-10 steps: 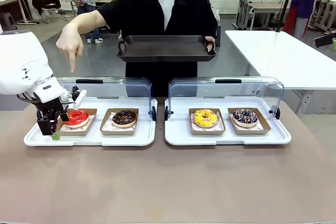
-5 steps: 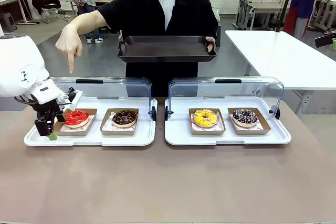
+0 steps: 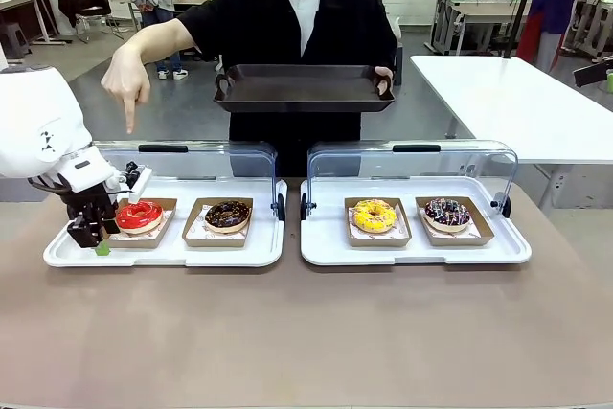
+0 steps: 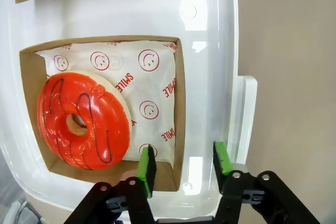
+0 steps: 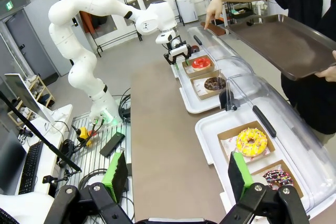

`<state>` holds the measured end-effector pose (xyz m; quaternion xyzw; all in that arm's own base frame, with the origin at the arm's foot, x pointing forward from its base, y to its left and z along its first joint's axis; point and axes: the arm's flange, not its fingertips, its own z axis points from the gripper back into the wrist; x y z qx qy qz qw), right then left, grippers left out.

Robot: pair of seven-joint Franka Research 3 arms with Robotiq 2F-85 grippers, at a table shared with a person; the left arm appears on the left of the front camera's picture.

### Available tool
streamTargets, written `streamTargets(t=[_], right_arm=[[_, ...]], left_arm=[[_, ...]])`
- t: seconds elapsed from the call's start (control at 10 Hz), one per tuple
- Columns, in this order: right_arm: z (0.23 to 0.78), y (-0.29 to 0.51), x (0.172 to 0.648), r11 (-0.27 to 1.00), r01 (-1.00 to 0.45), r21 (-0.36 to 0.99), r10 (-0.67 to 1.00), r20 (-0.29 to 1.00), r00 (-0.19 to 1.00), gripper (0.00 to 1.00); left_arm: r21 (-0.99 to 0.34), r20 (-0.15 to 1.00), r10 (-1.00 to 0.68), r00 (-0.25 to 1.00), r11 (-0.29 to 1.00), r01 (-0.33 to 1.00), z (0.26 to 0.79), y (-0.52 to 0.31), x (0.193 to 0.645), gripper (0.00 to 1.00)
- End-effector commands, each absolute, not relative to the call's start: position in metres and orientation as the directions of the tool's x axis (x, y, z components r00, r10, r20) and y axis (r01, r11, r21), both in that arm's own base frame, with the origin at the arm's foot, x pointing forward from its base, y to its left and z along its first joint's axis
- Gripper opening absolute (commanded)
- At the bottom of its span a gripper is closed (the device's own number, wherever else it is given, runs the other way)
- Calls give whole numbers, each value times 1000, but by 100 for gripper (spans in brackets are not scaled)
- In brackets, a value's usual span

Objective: Provide the desired donut to the person.
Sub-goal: Pick up and lift the Paper togo box containing the Donut pointed at by the person.

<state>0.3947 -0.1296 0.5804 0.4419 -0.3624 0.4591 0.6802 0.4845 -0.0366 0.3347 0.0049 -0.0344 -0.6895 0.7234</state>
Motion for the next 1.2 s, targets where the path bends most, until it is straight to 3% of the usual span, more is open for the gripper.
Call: streamTargets(t=[0.0, 0.8, 1.1], right_arm=[[582, -128, 395, 183, -947, 263, 294, 905, 308, 100], [582, -128, 395, 183, -947, 263, 294, 905, 308, 100], [582, -128, 395, 183, -947, 263, 294, 905, 308, 100]], left_arm=[[61, 43, -999, 25, 27, 998, 332, -32, 488, 0], [55, 58, -998, 0, 4, 998, 345, -30, 483, 0], [-3, 35, -998, -56, -56, 998, 427, -40, 455, 0]])
